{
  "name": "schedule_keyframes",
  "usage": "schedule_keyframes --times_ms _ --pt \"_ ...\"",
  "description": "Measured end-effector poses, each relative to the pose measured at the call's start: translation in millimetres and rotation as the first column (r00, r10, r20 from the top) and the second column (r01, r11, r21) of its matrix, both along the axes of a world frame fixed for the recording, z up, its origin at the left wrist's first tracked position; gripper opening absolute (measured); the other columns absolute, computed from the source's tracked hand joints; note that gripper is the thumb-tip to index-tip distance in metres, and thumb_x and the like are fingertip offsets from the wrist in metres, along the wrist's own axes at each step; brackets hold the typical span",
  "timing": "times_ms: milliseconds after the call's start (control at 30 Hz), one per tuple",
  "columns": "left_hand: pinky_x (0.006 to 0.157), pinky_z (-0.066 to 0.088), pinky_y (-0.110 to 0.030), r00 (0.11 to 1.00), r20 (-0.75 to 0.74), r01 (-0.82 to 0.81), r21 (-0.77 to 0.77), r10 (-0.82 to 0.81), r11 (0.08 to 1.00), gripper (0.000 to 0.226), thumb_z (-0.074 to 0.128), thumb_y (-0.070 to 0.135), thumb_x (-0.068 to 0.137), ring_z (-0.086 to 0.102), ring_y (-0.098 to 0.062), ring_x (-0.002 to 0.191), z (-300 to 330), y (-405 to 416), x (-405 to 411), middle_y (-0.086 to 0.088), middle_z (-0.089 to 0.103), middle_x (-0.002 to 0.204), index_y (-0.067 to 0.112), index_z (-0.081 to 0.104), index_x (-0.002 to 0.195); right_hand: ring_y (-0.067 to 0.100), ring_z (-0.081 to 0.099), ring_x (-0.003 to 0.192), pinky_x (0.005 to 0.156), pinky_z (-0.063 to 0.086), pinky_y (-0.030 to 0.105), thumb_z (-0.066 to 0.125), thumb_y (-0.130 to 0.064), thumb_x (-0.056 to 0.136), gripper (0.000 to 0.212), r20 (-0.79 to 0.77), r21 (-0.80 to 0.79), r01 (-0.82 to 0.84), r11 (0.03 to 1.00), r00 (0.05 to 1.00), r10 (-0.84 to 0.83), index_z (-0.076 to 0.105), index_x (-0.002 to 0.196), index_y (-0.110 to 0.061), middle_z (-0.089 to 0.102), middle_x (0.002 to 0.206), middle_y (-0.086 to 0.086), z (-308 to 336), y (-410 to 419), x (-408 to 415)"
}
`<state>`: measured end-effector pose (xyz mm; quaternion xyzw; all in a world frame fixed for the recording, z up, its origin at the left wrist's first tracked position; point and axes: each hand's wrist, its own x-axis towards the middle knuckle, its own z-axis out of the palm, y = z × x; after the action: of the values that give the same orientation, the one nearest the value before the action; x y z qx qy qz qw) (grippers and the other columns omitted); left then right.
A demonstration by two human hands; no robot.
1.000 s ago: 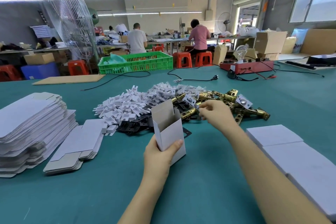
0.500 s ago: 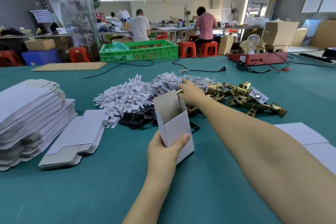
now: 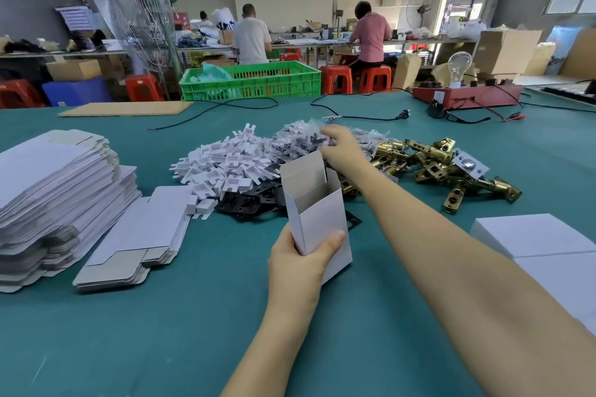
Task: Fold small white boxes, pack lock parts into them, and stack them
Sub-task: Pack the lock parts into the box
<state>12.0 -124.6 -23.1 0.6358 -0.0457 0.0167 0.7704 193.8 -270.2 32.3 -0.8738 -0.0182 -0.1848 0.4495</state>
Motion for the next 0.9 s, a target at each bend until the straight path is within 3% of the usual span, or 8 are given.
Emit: schedule_keyframes --times_ms 100,167,233,300,500,600,733,900 --pt "0.068 0.055 -0.017 1.000 0.005 0.007 0.000 -0.007 1.000 0.024 0.080 0.017 0.079 0.071 -0.006 0.084 1.3 0.2 -2.0 0.014 0.075 0.091 0.027 0.069 0.098 0.023 0.055 0.115 0.095 0.048 0.034 0.064 -0.002 0.087 0.043 0.040 0.525 0.007 0.851 0.999 -0.033 0.054 0.129 -0.005 0.054 0.128 0.009 18.6 -7.7 -42.3" --pt "0.064 0.054 -0.016 1.000 0.005 0.007 0.005 -0.007 1.000 0.023 0.080 0.017 0.079 0.070 -0.005 0.082 1.9 0.4 -3.1 0.015 0.074 0.089 0.027 0.068 0.097 0.021 0.064 0.097 0.085 0.056 0.031 0.066 -0.001 0.086 0.030 0.056 0.720 -0.001 0.694 0.997 -0.057 0.058 0.115 -0.005 0.058 0.117 0.013 30.1 -18.8 -73.3" --pt "0.065 0.054 -0.017 1.000 0.004 0.003 0.018 -0.003 1.000 0.024 0.080 0.018 0.079 0.070 -0.005 0.081 3.4 0.7 -3.9 0.017 0.074 0.088 0.028 0.067 0.096 0.019 0.066 0.085 0.077 0.058 0.027 0.068 0.001 0.085 0.020 0.061 0.790 0.010 0.613 0.994 -0.095 0.060 0.101 -0.007 0.061 0.107 0.014 38.9 -31.1 -105.4" --pt "0.068 0.055 -0.022 1.000 -0.001 -0.003 0.034 0.003 0.999 0.025 0.081 0.019 0.079 0.070 -0.005 0.081 4.2 0.9 -4.2 0.017 0.074 0.088 0.028 0.067 0.098 0.015 0.065 0.077 0.070 0.057 0.023 0.067 0.004 0.084 0.016 0.059 0.782 0.048 0.621 0.987 -0.151 0.063 0.094 -0.008 0.063 0.096 0.009 46.5 -41.7 -135.9" --pt "0.072 0.055 -0.030 0.999 0.020 -0.036 0.081 0.034 0.996 0.023 0.082 0.019 0.077 0.071 -0.009 0.083 4.9 0.3 -7.7 0.016 0.074 0.088 0.029 0.069 0.093 0.012 0.063 0.072 0.061 0.053 0.015 0.065 0.008 0.083 0.018 0.026 0.837 0.037 0.545 0.994 -0.109 0.068 0.093 -0.006 0.066 0.091 0.009 66.5 -57.4 -201.6" --pt "0.074 0.056 -0.031 0.999 0.032 -0.016 0.090 0.013 0.996 0.024 0.082 0.018 0.077 0.071 -0.008 0.084 7.0 -0.5 -9.7 0.015 0.075 0.090 0.030 0.070 0.094 0.013 0.063 0.070 0.063 0.054 0.017 0.065 0.008 0.083 0.023 0.050 0.821 -0.015 0.571 0.998 -0.045 0.067 0.101 -0.007 0.063 0.088 0.008 77.3 -53.6 -216.2" --pt "0.073 0.053 -0.025 0.990 0.091 0.096 0.140 -0.109 0.986 0.031 0.084 0.015 0.075 0.070 -0.008 0.089 10.1 -1.4 -13.3 0.012 0.075 0.095 0.033 0.072 0.097 0.018 0.066 0.075 0.072 0.057 0.025 0.063 0.012 0.083 0.034 0.136 0.680 -0.161 0.716 0.986 0.092 0.064 0.105 -0.015 0.062 0.081 0.007 93.5 -43.1 -231.5" --pt "0.068 0.050 -0.014 0.963 0.167 0.171 0.223 -0.211 0.960 0.036 0.079 0.024 0.064 0.067 -0.004 0.085 11.0 -4.7 -17.9 0.010 0.074 0.094 0.040 0.072 0.095 0.023 0.068 0.079 0.079 0.058 0.029 0.066 0.008 0.082 0.018 0.061 0.111 -0.314 0.943 0.949 0.309 0.069 0.089 -0.009 0.070 0.083 0.007 108.8 -30.5 -250.7"
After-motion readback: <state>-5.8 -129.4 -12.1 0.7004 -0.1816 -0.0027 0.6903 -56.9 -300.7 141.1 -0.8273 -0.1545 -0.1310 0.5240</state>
